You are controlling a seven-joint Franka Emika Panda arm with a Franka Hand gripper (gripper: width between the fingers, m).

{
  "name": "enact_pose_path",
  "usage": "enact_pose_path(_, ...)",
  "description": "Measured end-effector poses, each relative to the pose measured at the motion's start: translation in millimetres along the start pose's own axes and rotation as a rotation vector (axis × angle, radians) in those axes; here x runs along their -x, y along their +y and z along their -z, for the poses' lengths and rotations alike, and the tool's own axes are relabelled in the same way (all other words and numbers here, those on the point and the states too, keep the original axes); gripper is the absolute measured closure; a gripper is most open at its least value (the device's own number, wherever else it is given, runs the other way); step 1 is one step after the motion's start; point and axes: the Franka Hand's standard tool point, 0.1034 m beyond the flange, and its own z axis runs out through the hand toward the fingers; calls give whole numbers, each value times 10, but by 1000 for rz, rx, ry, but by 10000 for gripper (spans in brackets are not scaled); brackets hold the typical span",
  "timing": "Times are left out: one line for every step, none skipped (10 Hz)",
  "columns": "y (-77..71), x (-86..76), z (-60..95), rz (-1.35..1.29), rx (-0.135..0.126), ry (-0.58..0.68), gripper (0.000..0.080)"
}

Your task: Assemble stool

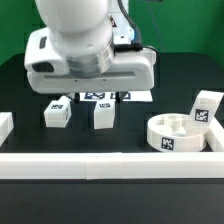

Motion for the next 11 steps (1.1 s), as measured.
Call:
enact_pose_path(46,-61,-31,-7,21,-39,151)
enact_pose_path(46,-9,-57,-12,12,-130,151)
enact_pose_path(44,29,-68,-24,4,-216,151)
enact_pose_path(30,66,-65,-35,-2,-296,151)
enact_pose_path(-2,99,-31,-51,-4,-353,151)
enact_pose_path(-32,157,-17,-65,-8,-437,151)
enact_pose_path(-12,102,-32,-71,-6,-474,151)
enact_pose_path(-1,6,-30,-68,0,-443,151)
enact_pose_path(-3,-41,-26,-68,4,-416,151)
enact_pose_path(-13,-65,-39,-73,6,-408,151)
enact_pose_path(-51,-99,-55,-83,10,-396,151)
